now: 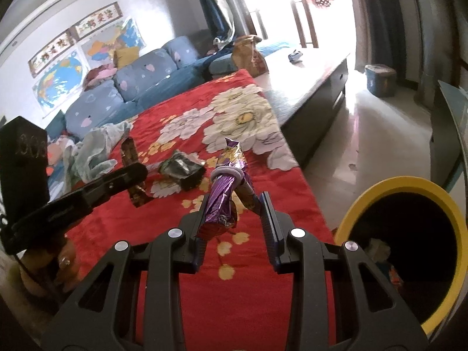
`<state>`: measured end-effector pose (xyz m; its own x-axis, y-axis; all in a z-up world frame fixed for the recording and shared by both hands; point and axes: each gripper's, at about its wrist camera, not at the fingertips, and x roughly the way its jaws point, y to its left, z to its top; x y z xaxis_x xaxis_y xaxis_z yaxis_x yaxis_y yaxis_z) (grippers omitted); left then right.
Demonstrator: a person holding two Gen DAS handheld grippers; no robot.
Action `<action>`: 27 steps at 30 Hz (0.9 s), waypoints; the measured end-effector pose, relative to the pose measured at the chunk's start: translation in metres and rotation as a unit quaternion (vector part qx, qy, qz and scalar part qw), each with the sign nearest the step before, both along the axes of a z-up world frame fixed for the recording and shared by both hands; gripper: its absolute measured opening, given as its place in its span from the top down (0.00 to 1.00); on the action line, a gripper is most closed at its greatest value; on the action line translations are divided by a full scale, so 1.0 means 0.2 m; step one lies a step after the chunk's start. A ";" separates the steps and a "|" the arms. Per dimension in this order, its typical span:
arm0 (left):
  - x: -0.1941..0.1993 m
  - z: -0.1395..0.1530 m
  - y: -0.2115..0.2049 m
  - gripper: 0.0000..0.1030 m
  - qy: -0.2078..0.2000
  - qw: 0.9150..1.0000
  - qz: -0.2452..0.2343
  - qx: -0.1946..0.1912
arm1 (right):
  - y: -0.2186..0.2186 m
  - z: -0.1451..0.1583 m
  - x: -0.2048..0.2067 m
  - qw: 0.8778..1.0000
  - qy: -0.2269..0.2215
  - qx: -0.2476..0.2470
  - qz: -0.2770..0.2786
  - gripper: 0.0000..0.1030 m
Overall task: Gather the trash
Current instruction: 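Carry the brown wrapper with the left tool while the right tool carries the purple wrapper to the bin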
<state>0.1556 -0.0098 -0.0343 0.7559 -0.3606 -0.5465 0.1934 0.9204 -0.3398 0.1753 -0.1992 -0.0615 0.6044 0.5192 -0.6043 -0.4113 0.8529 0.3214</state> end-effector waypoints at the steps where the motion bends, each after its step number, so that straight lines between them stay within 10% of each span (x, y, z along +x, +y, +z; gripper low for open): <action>1: 0.00 0.00 -0.01 0.85 -0.001 1.000 -0.003 0.001 | -0.02 0.00 0.00 1.000 0.000 0.001 -0.003 0.75; 27: -0.03 0.02 -0.43 0.85 -0.010 0.995 -0.091 0.035 | -0.44 0.01 -0.01 0.995 -0.003 0.013 -0.099 0.75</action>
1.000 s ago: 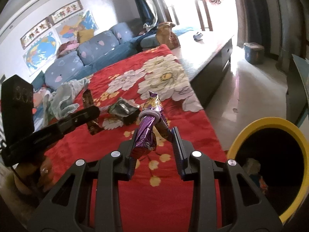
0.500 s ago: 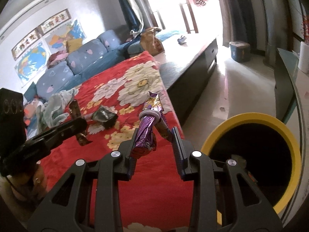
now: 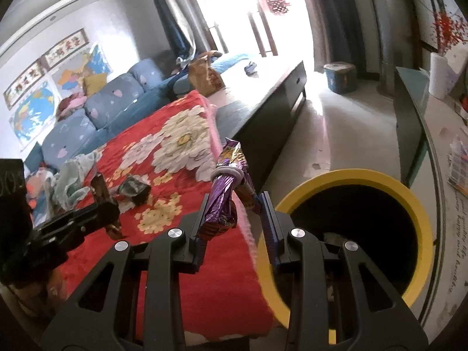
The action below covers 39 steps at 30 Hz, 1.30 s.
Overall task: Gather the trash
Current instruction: 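Carry the brown wrapper with the left tool while the right tool carries the purple wrapper to the bin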
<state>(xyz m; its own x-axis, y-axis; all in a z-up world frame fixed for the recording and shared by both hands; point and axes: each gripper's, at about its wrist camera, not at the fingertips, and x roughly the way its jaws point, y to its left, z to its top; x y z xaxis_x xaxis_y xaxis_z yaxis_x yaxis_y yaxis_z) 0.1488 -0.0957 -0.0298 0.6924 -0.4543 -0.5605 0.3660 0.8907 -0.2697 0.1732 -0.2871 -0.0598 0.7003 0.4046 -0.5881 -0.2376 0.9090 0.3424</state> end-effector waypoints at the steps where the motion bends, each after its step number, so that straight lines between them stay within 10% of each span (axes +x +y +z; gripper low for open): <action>1: 0.00 0.00 -0.02 0.85 0.000 1.000 -0.003 0.002 | -0.02 0.00 0.00 1.000 0.000 0.000 -0.003 0.74; 39: 0.05 -0.20 -0.67 0.85 0.014 0.990 -0.123 0.069 | -0.53 -0.21 0.02 0.992 0.049 0.012 -0.116 0.73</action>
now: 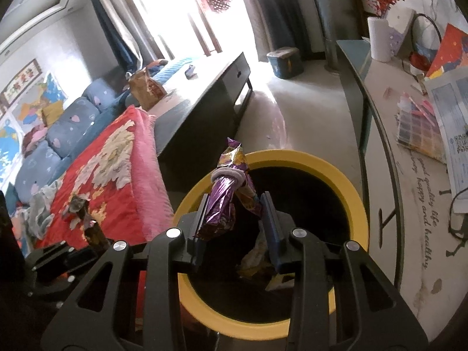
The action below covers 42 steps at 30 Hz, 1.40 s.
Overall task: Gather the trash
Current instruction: 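Carry the brown wrapper with the left tool while the right tool carries the purple wrapper to the bin, then open the left tool over the bin while the right tool releases the purple wrapper inside, then move both open tools back to the can and green-black bag on the bedspread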
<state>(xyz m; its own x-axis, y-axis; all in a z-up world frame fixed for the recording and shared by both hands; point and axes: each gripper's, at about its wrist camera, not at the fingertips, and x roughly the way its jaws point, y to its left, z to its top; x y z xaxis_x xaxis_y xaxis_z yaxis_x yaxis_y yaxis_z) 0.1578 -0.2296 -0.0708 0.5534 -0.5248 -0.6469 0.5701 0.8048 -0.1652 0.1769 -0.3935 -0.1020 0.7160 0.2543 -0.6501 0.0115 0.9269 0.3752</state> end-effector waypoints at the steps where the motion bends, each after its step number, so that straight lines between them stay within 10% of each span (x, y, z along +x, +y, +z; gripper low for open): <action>1: 0.01 -0.01 -0.01 0.85 0.002 1.000 -0.002 0.002 | -0.01 -0.01 0.00 1.000 0.001 0.001 -0.001 0.73; 12: 0.11 -0.16 -0.13 0.83 0.032 0.999 -0.019 0.011 | -0.07 -0.05 0.01 1.000 0.014 0.015 -0.010 0.66; 14: 0.14 -0.18 -0.14 0.72 0.037 0.999 -0.016 0.012 | -0.07 -0.05 0.01 1.000 0.013 0.016 -0.009 0.51; 16: 0.16 -0.19 -0.13 0.40 0.042 0.999 -0.011 0.005 | -0.07 -0.04 0.01 1.000 0.010 0.014 -0.014 0.43; 22: 0.15 -0.17 -0.07 0.10 0.031 0.999 0.011 -0.005 | -0.07 -0.04 0.01 1.000 0.006 0.019 -0.020 0.33; 42: 0.09 0.07 0.34 0.07 -0.038 0.992 0.119 -0.023 | 0.14 0.10 -0.02 0.999 -0.040 0.000 0.015 0.26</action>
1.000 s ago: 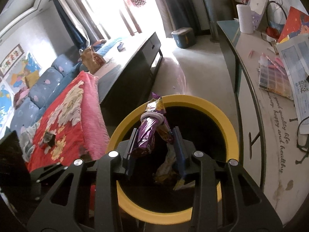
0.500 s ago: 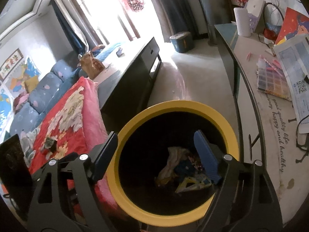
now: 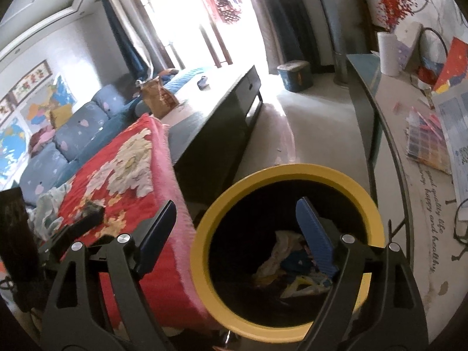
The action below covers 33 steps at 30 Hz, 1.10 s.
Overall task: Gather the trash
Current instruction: 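Move both open tools back to the can and green-black bag on the bedspread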
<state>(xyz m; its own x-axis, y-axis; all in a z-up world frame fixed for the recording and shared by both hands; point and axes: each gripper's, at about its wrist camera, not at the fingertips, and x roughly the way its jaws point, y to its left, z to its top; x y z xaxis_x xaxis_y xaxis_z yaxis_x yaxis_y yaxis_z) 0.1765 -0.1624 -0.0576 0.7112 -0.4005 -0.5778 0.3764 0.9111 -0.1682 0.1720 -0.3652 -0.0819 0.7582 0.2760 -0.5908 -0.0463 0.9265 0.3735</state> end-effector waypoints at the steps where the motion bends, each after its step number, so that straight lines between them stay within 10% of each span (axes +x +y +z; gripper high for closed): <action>1: 0.00 0.01 0.03 0.07 -0.002 1.000 0.007 -0.003 | 0.02 0.01 0.00 1.000 -0.002 -0.001 0.005 0.26; 33: 0.09 0.07 0.97 0.07 0.002 0.977 0.211 0.001 | 0.93 -0.02 0.06 0.976 0.014 -0.063 0.206 0.26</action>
<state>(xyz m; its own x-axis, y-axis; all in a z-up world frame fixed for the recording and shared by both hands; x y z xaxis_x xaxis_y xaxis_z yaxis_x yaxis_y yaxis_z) 0.1947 0.0307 -0.0441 0.8101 -0.0704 -0.5820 -0.0342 0.9854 -0.1667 0.1839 -0.1798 -0.0851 0.5805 0.4781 -0.6591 -0.4165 0.8699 0.2642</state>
